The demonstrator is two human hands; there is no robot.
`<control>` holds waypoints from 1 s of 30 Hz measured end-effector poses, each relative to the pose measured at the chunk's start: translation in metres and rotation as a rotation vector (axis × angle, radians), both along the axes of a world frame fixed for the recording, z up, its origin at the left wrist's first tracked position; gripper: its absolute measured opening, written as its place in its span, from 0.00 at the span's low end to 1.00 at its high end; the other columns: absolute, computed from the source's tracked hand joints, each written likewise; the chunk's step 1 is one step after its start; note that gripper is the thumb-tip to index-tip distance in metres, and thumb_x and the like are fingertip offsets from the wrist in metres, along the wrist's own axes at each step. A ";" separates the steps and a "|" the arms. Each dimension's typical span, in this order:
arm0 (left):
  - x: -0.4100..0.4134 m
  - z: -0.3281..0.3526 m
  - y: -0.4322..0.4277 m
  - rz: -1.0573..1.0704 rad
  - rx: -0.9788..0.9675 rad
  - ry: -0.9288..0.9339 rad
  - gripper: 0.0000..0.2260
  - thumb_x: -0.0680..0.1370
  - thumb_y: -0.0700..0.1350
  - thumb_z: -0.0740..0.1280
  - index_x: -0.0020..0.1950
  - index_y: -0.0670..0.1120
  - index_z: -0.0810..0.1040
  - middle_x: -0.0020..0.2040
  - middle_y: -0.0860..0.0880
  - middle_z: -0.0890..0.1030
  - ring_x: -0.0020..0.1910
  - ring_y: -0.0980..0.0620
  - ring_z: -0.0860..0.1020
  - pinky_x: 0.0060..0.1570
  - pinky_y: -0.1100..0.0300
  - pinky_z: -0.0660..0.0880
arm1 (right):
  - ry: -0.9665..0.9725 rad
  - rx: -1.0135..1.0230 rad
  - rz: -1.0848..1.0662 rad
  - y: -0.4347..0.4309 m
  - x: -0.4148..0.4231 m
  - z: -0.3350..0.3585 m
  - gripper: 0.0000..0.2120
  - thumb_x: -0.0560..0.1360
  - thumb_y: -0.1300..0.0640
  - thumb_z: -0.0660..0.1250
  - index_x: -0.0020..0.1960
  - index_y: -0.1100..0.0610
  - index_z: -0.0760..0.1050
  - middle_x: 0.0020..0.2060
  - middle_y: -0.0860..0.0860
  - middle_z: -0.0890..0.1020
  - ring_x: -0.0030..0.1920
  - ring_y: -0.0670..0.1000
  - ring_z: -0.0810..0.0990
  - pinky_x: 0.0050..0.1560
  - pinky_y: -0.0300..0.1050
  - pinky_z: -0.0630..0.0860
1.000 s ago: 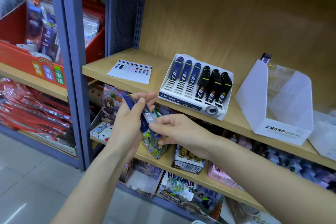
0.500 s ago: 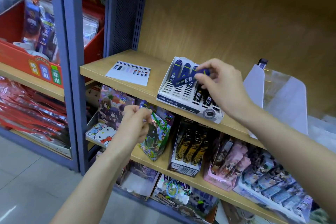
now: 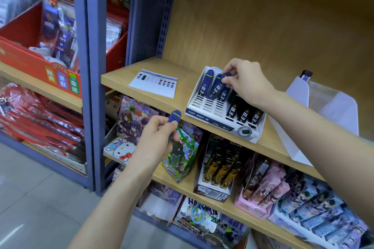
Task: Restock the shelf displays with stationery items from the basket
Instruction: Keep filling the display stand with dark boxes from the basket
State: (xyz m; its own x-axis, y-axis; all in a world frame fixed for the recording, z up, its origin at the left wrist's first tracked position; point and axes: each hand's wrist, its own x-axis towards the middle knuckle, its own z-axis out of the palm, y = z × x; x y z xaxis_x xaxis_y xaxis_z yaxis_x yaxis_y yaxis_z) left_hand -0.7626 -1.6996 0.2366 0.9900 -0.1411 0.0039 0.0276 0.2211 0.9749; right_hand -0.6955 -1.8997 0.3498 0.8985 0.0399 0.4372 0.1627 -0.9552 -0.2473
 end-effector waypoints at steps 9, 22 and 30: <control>-0.001 0.003 -0.001 0.030 -0.043 0.019 0.08 0.81 0.38 0.56 0.41 0.43 0.65 0.27 0.51 0.74 0.17 0.57 0.57 0.17 0.69 0.53 | 0.092 -0.142 0.015 0.001 0.012 0.014 0.05 0.74 0.63 0.70 0.50 0.59 0.79 0.42 0.55 0.79 0.39 0.50 0.77 0.47 0.43 0.74; -0.004 -0.001 -0.001 0.057 -0.064 -0.081 0.04 0.80 0.43 0.62 0.49 0.43 0.73 0.33 0.51 0.79 0.19 0.57 0.57 0.18 0.68 0.55 | 0.075 -0.070 0.066 0.001 0.015 0.006 0.06 0.70 0.61 0.74 0.45 0.55 0.80 0.36 0.45 0.78 0.39 0.46 0.76 0.48 0.41 0.74; 0.000 0.001 -0.001 0.043 -0.107 -0.006 0.06 0.80 0.37 0.56 0.45 0.43 0.69 0.30 0.51 0.79 0.18 0.55 0.57 0.19 0.67 0.53 | 0.048 -0.258 0.004 0.004 0.007 0.014 0.09 0.77 0.55 0.66 0.54 0.54 0.81 0.52 0.51 0.80 0.53 0.51 0.76 0.54 0.48 0.73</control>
State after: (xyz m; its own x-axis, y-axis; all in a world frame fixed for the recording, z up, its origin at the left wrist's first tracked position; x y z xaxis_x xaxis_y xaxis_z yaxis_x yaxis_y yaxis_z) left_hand -0.7625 -1.7002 0.2375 0.9951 -0.0964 0.0228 0.0099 0.3252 0.9456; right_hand -0.6886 -1.8961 0.3633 0.9175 0.1482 0.3691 0.1608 -0.9870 -0.0033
